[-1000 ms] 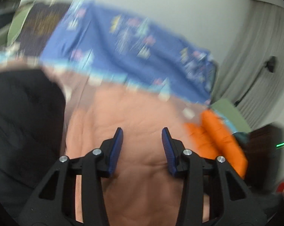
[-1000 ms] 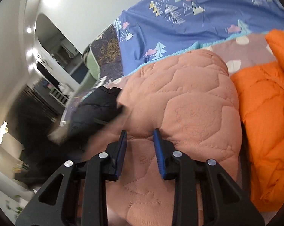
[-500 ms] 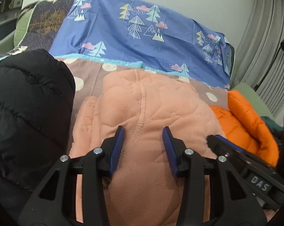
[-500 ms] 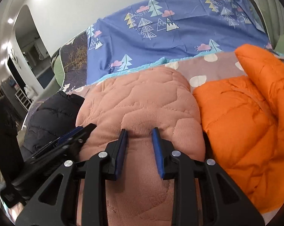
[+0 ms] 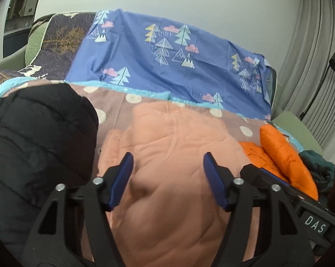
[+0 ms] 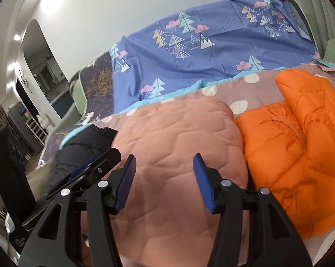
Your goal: Fold large clothes
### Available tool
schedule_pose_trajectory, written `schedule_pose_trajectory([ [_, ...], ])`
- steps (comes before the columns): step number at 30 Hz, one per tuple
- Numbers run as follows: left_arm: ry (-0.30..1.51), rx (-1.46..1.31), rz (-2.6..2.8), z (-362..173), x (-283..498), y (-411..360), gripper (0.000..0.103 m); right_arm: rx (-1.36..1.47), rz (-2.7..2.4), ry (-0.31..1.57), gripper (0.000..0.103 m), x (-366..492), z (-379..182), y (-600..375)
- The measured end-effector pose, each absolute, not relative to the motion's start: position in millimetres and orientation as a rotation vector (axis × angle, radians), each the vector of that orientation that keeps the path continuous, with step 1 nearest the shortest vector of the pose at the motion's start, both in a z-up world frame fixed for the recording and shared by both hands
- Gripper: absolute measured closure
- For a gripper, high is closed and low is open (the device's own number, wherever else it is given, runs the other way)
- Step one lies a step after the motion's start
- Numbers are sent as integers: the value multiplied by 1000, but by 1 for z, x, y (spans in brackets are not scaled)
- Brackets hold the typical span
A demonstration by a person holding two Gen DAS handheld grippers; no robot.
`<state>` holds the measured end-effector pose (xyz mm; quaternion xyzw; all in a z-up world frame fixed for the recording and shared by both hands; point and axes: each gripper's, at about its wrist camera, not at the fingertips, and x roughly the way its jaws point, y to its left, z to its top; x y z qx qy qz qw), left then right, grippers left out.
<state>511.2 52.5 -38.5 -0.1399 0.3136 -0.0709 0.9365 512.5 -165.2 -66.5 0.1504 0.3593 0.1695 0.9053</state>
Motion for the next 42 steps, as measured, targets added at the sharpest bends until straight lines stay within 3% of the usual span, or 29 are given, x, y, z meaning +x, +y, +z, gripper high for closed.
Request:
schedule_pose_trajectory([
  [8,608,-217,-89,-7,490,54,15,356,326,709,30,490,-30,-173],
  [15,611,-162,-82,19,454,58,5,302,307,686,3,458,2,-175],
  [28,534,-114,-34,58,356,67,2,249,294,698,1,385,22,-180],
  [42,551,-58,41,64,345,70,2,118,241,757,1,376,11,-162],
])
